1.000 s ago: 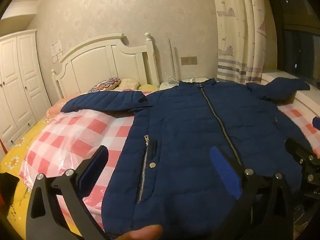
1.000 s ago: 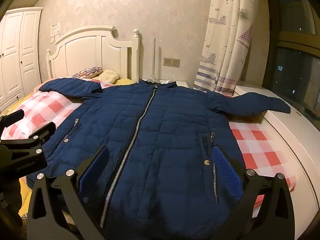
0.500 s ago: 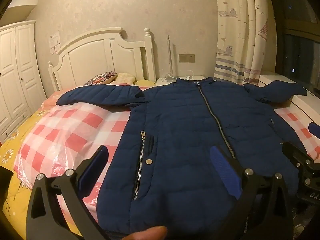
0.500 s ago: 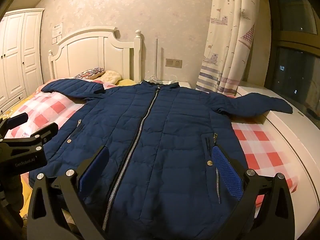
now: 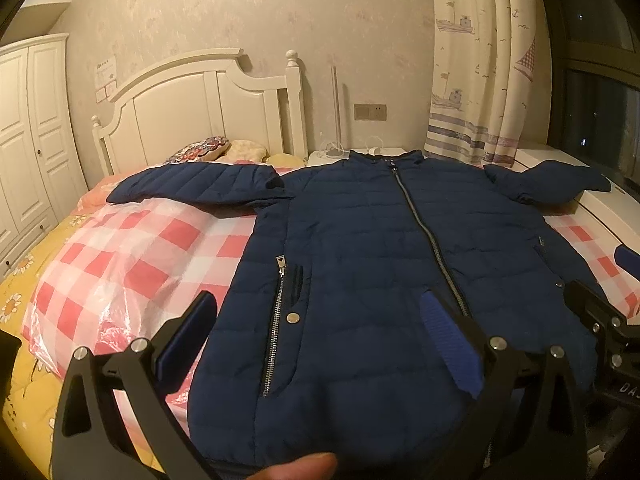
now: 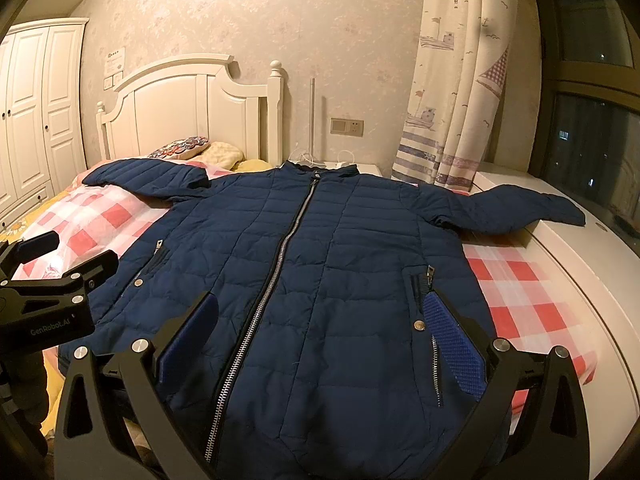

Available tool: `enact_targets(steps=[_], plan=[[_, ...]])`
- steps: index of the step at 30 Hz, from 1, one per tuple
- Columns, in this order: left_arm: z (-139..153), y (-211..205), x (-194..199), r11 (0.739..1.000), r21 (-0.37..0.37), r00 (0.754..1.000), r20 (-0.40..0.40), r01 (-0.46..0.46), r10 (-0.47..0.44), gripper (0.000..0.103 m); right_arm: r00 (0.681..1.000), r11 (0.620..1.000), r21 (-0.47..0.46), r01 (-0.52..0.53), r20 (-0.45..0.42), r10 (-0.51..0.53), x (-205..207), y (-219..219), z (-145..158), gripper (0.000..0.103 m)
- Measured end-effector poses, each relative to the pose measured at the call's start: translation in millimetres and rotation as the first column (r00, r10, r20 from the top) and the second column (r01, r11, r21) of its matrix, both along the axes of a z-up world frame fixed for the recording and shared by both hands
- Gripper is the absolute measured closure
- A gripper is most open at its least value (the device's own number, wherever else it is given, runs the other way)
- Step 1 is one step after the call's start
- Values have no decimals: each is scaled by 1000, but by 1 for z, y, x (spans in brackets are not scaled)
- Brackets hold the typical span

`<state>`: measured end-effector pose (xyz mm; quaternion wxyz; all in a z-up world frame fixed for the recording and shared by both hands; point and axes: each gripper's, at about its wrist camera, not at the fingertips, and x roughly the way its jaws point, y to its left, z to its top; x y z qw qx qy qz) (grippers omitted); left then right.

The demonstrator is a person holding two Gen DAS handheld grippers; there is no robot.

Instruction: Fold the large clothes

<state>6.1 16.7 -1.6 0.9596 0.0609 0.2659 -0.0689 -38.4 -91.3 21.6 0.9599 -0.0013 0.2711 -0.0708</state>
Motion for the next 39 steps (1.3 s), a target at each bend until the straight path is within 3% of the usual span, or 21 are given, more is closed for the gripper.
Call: enact_targets(steps=[39], plan=[[-1, 0, 1, 1000, -3, 1000, -11, 5, -5, 2, 1000, 1000, 8, 1, 1, -1, -1, -2, 0, 5]])
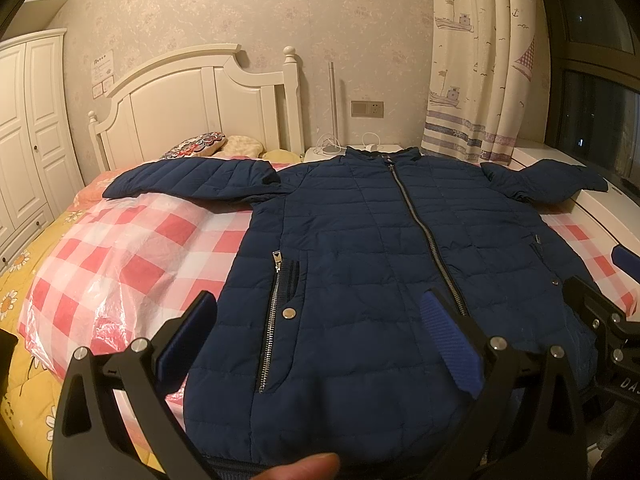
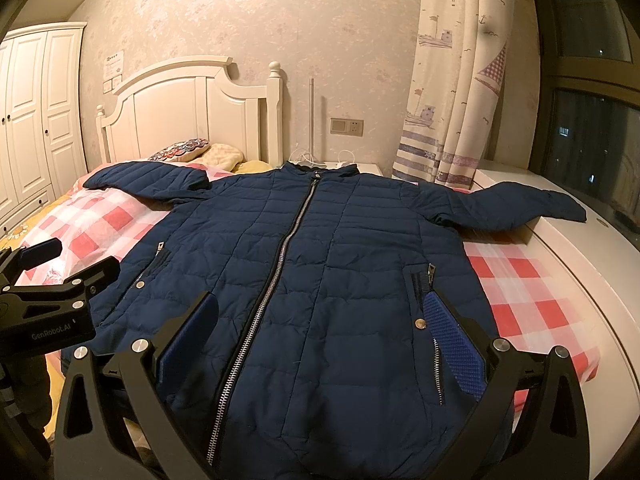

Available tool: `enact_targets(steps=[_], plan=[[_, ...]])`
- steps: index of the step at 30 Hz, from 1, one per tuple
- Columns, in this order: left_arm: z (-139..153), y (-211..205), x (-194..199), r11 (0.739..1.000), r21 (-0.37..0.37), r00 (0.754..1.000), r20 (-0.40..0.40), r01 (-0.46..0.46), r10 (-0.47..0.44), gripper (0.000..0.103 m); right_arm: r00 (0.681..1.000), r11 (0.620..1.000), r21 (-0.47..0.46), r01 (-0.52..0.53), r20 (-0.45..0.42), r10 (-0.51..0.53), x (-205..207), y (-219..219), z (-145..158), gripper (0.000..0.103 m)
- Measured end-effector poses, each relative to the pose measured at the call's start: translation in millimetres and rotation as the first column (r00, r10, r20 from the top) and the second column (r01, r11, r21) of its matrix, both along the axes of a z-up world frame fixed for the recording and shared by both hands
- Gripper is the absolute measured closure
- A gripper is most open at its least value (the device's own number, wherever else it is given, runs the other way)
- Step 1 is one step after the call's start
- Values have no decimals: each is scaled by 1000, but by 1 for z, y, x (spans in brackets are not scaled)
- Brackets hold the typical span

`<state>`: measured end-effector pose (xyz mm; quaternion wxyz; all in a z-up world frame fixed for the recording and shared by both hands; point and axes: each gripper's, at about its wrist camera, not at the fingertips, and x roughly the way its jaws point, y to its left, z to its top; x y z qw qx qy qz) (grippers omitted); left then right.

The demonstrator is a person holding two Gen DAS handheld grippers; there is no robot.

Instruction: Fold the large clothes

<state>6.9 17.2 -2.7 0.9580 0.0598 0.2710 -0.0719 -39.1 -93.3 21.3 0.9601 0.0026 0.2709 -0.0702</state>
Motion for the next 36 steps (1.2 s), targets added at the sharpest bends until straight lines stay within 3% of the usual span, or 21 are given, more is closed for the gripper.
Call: enact_targets(steps=[28, 31, 36], plan=[[-6, -3, 4, 1000, 9, 1000, -22, 11, -11, 2, 1000, 1000, 11, -2, -13, 2, 2, 0, -4, 4], [-6, -5, 22, 1000, 9, 998, -61, 20, -20, 2, 1000, 999, 38, 1, -27, 0, 10, -9, -9, 4], [-13, -22, 101, 998, 52, 978, -208, 40, -29, 2, 992, 984, 161, 81, -105, -64, 39, -65, -16, 5]])
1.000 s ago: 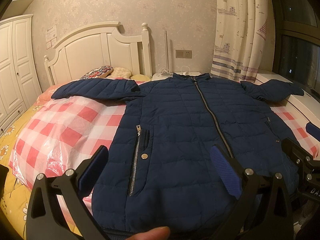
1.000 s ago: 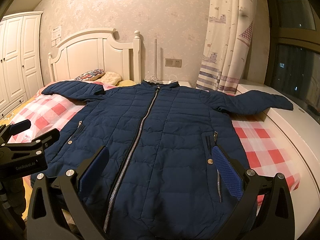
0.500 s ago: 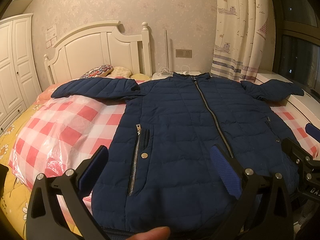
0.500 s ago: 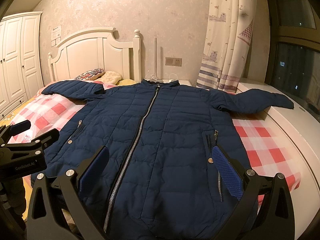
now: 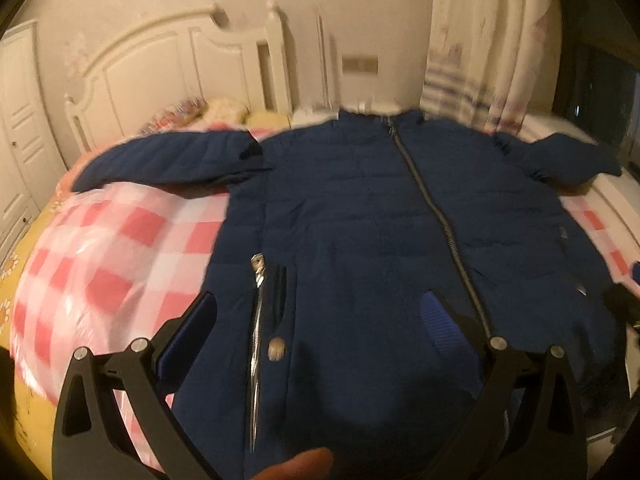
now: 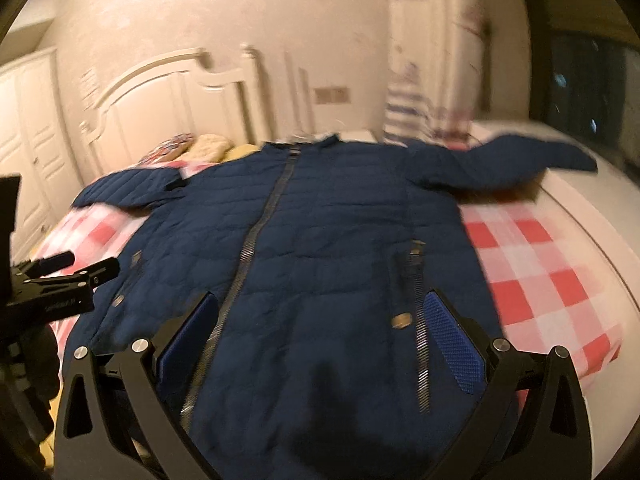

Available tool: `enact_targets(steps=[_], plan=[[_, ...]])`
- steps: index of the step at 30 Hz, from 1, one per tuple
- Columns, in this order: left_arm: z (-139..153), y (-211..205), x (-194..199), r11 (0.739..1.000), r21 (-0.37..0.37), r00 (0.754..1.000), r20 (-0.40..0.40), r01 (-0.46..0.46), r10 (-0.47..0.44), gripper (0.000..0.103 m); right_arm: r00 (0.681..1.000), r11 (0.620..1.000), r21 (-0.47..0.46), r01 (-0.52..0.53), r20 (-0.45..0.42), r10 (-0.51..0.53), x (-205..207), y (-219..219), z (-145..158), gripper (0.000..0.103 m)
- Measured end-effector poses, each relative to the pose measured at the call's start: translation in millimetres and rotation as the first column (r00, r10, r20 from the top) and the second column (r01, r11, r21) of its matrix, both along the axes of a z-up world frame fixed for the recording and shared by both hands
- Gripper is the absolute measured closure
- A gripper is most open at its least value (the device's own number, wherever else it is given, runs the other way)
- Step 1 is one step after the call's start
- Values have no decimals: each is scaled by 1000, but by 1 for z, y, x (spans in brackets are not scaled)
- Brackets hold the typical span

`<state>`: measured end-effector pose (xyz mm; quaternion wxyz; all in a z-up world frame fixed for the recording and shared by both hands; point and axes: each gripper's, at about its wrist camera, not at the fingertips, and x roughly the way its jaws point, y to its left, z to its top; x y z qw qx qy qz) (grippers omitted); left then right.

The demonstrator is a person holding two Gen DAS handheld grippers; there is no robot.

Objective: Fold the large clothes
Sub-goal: 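Grasp the sleeve cuff with the right tool and lift it across the jacket body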

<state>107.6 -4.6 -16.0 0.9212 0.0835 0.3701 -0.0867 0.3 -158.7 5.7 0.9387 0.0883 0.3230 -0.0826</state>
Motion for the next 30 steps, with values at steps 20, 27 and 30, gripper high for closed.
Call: enact_targets(steps=[20, 27, 30], plan=[[-73, -39, 197, 999, -7, 985, -164, -44, 43, 2, 876, 850, 221, 478, -188, -444, 168, -297, -55, 4], [-73, -41, 200, 999, -13, 983, -176, -48, 45, 2, 876, 857, 183, 482, -109, -470, 193, -302, -50, 61], [-74, -39, 198, 999, -13, 984, -174, -44, 41, 2, 905, 899, 111, 423, -3, -425, 195, -277, -31, 75]])
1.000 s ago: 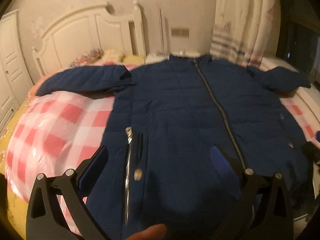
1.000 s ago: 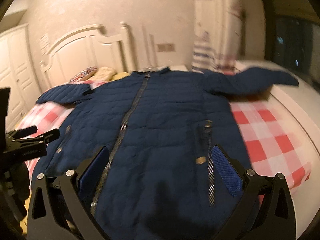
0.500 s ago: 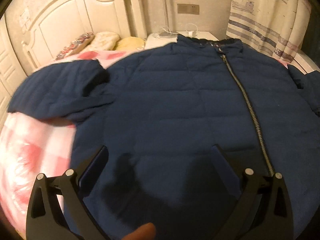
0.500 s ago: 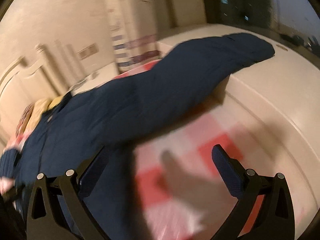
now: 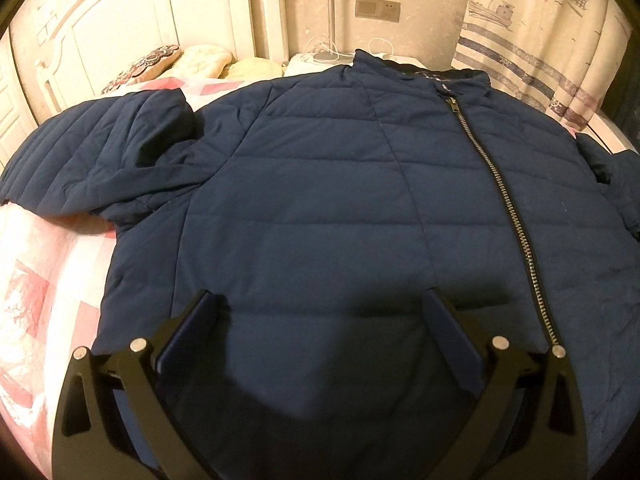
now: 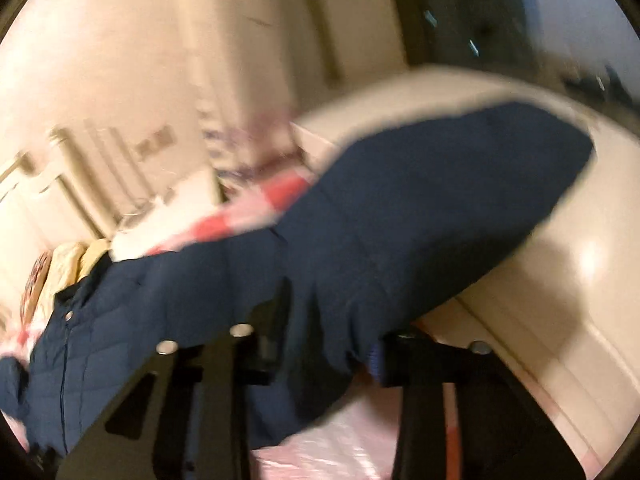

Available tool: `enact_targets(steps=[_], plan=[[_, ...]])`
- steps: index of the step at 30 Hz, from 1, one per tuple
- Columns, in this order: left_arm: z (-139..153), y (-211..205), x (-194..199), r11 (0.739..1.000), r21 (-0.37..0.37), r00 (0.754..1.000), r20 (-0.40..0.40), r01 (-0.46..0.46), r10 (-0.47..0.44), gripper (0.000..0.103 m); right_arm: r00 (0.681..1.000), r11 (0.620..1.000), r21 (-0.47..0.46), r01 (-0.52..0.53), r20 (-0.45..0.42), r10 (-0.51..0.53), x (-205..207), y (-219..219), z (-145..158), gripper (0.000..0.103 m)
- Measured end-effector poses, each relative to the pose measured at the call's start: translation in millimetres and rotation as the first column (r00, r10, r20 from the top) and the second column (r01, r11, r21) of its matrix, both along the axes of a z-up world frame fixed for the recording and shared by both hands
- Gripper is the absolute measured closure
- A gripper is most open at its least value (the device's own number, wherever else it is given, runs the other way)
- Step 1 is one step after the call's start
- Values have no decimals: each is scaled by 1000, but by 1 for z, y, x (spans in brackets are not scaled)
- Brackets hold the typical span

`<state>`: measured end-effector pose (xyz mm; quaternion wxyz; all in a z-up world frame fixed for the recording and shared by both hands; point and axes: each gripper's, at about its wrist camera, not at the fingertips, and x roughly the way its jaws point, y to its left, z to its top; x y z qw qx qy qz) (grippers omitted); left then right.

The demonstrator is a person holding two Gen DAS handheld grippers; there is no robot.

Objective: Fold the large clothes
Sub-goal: 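Grasp the sleeve cuff with the right tool and lift it across the jacket body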

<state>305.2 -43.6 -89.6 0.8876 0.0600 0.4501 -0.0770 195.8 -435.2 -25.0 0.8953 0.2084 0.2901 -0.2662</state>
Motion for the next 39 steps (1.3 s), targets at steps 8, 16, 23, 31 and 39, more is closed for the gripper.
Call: enact_targets(steps=[8, 16, 23, 31, 39], plan=[[0, 2, -1, 1000, -12, 1000, 6, 1, -1, 2, 950, 921, -251, -297, 15, 311, 35, 128, 44, 76], [2, 3, -2, 1000, -24, 1000, 8, 1, -1, 2, 760, 701, -296, -649, -204, 617, 45, 269, 10, 75], [2, 4, -3, 1000, -25, 1000, 9, 1, -1, 2, 680, 691, -91, -718, -307, 666, 54, 271, -22, 42], [2, 4, -2, 1000, -26, 1000, 9, 1, -1, 2, 911, 903, 125, -411, 24, 412, -19, 134, 17, 38], [2, 4, -2, 1000, -28, 1000, 10, 1, -1, 2, 983, 833, 523, -182, 84, 163, -14, 28, -41, 38]])
